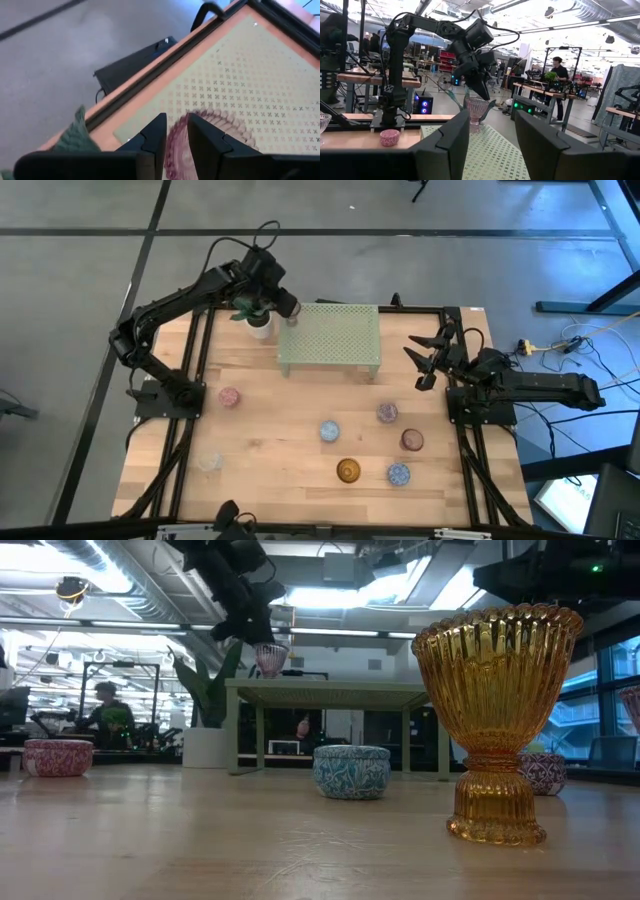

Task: Pick & Place candle stick holders
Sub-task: Put the transparent glass candle holder on the shelf

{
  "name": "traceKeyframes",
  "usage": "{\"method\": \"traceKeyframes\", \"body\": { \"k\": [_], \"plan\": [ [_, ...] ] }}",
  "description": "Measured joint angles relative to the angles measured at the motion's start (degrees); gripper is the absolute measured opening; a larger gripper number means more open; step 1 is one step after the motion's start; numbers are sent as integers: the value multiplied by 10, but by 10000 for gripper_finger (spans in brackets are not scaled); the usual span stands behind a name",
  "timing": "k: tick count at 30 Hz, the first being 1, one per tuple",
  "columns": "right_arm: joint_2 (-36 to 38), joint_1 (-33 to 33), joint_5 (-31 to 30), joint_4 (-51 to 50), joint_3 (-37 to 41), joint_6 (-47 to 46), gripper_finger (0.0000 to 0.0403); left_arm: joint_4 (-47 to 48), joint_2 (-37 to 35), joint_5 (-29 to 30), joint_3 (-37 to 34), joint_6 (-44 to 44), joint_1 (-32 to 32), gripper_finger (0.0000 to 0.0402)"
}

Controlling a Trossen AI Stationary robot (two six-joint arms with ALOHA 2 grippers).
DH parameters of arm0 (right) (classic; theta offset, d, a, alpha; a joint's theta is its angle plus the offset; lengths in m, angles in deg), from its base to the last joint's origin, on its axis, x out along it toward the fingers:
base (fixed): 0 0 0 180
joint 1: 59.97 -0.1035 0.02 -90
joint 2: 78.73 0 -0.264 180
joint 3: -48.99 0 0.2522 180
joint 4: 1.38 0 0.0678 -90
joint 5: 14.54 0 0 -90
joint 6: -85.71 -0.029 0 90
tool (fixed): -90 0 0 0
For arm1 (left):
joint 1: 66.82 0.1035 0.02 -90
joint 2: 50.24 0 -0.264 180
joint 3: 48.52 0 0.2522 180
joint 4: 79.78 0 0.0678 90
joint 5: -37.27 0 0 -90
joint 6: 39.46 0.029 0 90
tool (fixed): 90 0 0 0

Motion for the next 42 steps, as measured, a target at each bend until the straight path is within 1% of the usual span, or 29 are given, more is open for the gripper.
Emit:
{"method": "traceKeyframes", "body": {
  "k": [4, 8, 14, 17, 22, 25, 28, 31, 33, 36, 39, 42],
  "plan": [
    [0, 0, 0, -2, 0, 0, 162, -38, -5, -2, 0, 14, -1, 75],
    [0, 0, 0, -3, 0, 0, 162, -58, -27, -20, 0, 43, -9, 75],
    [0, 0, 0, -2, 0, 0, 162, -57, -87, -96, 0, 79, -42, 75],
    [0, 0, 0, -2, 0, 0, 162, -47, -119, -125, 0, 87, -77, 75],
    [0, 0, 0, -2, 0, 0, 162, 15, -162, -126, 0, 138, -157, 75],
    [0, 0, 0, -2, 0, -2, 162, 52, -180, -123, 0, 140, -211, 75],
    [0, 0, 0, -2, 0, -16, 162, 73, -189, -88, 0, 133, -266, 75],
    [0, 0, 0, -2, 0, -31, 162, 76, -192, -24, -2, 125, -323, 75],
    [0, 0, 0, -3, 0, -33, 162, 74, -193, 14, -15, 118, -359, 75],
    [0, 0, 11, -4, 0, -45, 162, 72, -196, 59, -50, 110, -406, 75],
    [0, 0, 53, -4, 0, -63, 162, 58, -195, 100, -99, 75, -449, 75],
    [0, 0, 82, -4, 0, -80, 162, 7, -195, 135, -160, 56, -490, 75]
  ]
}}
